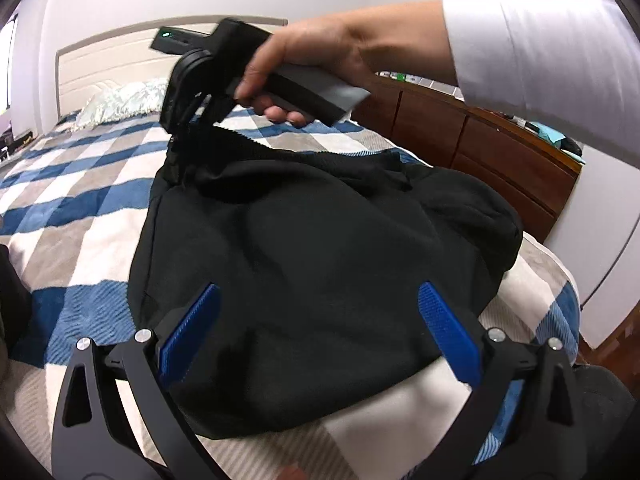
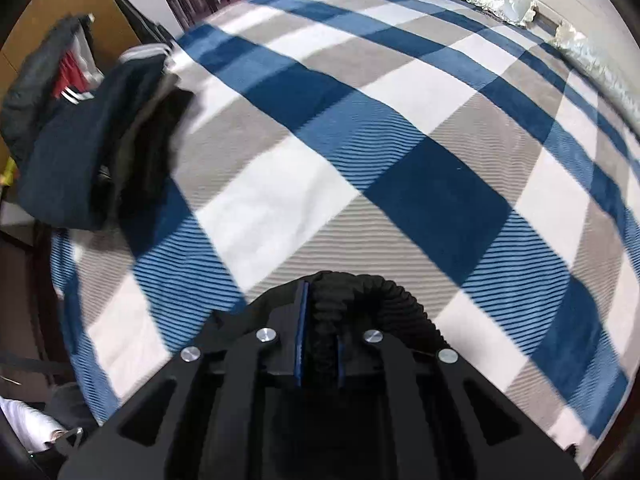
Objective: Fold large clothes
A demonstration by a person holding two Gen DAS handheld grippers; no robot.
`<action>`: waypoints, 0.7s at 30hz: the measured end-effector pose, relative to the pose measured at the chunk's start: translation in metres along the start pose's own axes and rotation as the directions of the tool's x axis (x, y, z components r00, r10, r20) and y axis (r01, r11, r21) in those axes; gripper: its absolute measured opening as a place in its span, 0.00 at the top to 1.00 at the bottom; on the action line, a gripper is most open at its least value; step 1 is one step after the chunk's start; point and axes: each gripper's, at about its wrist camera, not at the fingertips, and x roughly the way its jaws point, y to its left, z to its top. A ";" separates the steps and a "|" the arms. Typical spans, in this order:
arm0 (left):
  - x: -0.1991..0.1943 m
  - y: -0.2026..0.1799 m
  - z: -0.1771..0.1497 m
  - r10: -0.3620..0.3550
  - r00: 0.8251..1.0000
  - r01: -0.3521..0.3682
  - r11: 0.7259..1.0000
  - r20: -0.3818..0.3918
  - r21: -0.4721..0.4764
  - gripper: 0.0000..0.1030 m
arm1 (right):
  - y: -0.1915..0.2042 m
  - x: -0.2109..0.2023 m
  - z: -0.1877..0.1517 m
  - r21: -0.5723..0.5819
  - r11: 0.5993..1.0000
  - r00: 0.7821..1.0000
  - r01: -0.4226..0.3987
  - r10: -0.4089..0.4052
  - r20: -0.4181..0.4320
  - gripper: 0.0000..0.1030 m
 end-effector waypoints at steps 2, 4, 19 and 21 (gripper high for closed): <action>0.004 -0.003 0.000 -0.010 1.000 0.010 1.000 -0.005 -0.002 0.06 | 0.003 0.019 0.003 -0.001 1.000 1.000 -0.003 0.003 -0.023 0.89; 0.009 -0.008 0.001 -0.026 1.000 0.026 1.000 -0.009 0.008 0.06 | 0.008 0.042 0.002 0.006 1.000 0.999 -0.001 0.001 -0.045 0.89; 0.048 -0.028 -0.011 -0.044 0.997 0.049 0.996 -0.067 0.077 0.06 | 0.006 -0.041 -0.038 0.018 0.990 0.989 -0.143 0.142 0.041 0.05; 0.055 -0.024 -0.013 -0.045 0.994 0.051 0.997 -0.097 0.055 0.06 | -0.010 -0.071 -0.062 0.075 0.989 0.987 -0.125 0.116 0.112 0.05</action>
